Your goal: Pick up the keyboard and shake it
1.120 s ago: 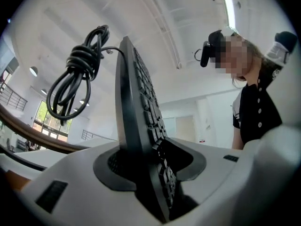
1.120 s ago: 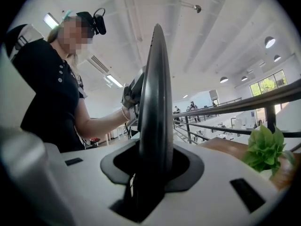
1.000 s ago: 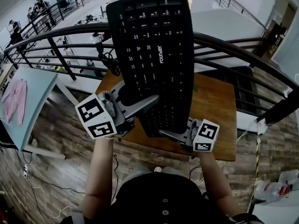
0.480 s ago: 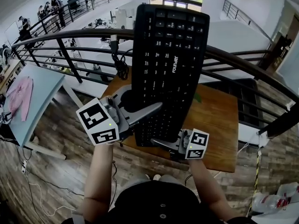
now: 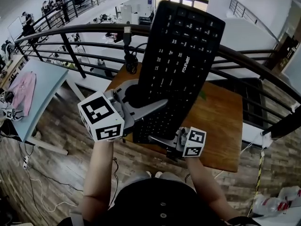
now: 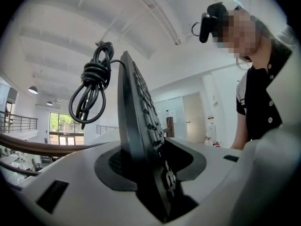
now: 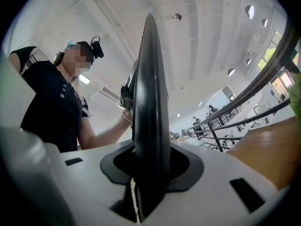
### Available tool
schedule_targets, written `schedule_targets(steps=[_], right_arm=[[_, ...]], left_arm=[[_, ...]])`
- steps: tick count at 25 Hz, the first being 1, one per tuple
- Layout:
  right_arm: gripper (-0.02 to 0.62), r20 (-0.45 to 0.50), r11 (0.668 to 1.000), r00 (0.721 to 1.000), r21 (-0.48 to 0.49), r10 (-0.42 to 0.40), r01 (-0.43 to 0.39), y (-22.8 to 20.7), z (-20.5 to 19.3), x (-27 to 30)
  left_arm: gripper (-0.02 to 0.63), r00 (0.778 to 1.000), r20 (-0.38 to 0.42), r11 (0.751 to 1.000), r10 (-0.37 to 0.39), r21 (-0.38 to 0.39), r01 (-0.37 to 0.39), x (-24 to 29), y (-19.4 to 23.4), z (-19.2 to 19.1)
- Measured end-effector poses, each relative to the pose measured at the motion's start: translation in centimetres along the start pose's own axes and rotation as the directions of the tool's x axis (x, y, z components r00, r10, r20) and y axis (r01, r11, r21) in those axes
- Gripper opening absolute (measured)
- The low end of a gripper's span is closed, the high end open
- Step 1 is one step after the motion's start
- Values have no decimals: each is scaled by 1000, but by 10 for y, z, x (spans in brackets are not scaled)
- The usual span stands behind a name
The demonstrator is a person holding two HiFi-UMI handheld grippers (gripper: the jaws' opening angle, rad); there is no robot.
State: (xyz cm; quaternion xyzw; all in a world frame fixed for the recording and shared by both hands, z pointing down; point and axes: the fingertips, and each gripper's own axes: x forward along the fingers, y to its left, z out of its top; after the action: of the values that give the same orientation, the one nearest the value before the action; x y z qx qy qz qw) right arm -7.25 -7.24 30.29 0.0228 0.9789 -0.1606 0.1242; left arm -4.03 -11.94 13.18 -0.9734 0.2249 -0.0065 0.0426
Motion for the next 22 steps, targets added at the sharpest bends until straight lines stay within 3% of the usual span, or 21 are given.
schedule_targets(steps=[9, 22], right_arm=[[140, 55, 998, 998, 55, 26, -29, 2, -1, -15], [140, 70, 997, 998, 72, 7, -12, -4, -2, -12]], left_arm=[[196, 997, -78, 1000, 4, 8, -3, 26, -10, -8], [196, 996, -92, 1000, -14, -9, 14, 30, -4, -12]])
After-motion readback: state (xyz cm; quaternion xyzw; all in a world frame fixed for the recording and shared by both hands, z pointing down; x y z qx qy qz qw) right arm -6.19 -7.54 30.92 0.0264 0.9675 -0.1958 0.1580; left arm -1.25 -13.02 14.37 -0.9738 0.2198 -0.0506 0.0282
